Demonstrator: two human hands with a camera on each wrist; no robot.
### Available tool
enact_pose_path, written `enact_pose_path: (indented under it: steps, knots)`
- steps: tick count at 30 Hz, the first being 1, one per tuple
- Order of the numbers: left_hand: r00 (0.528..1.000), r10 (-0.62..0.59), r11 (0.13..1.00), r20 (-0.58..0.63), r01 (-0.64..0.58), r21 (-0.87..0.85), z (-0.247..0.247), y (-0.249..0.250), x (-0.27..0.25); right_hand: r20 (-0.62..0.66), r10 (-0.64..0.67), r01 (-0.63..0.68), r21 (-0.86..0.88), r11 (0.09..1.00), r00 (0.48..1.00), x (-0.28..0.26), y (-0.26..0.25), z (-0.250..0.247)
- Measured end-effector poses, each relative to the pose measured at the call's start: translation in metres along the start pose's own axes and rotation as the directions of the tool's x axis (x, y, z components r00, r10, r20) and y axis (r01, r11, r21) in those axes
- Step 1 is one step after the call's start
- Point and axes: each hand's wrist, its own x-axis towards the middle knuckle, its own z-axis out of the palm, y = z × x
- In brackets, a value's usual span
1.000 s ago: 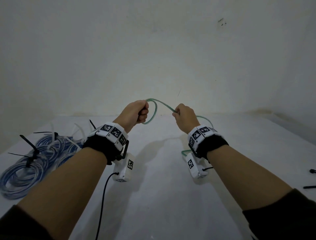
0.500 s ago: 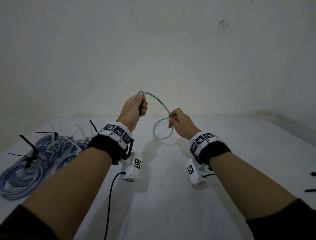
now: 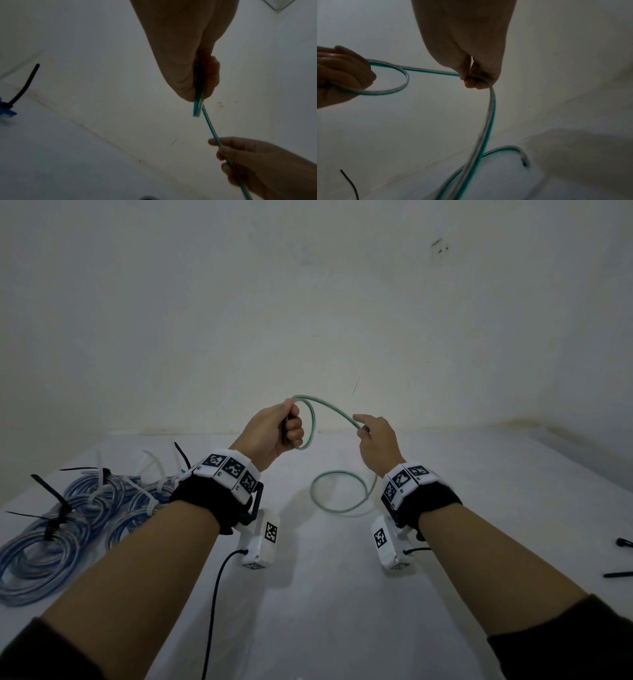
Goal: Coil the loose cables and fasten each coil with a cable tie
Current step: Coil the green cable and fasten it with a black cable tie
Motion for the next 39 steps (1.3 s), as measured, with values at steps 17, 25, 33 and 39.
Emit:
enact_pose_path:
  steps: [17,25,33,39]
  knots:
    - [0.884,0.468,0.710,0.014,-0.385,0.590,0.014,-0.017,0.016,0.358,0.028,-0.037,0.018,0.999,0.933,-0.022,-0.020,-0.005]
    - [0.954,0.258,0.371,0.152,-0.243,0.896,0.003,-0.027,0.011,0.261,-0.193,0.196,0.013,0.980,0.946,-0.018,-0.027,-0.011]
    - [0.987,0.118,0.230,0.107,-0.132,0.964,-0.004,-0.026,0.008,0.146,-0.289,0.313,-0.182,0.932,0.946,-0.016,-0.025,-0.008]
    - [0.988,-0.034,0.124,0.148,-0.143,0.982,0.000,-0.023,0.005,0.258,-0.388,0.437,-0.170,0.883,0.885,-0.014,-0.029,-0.013]
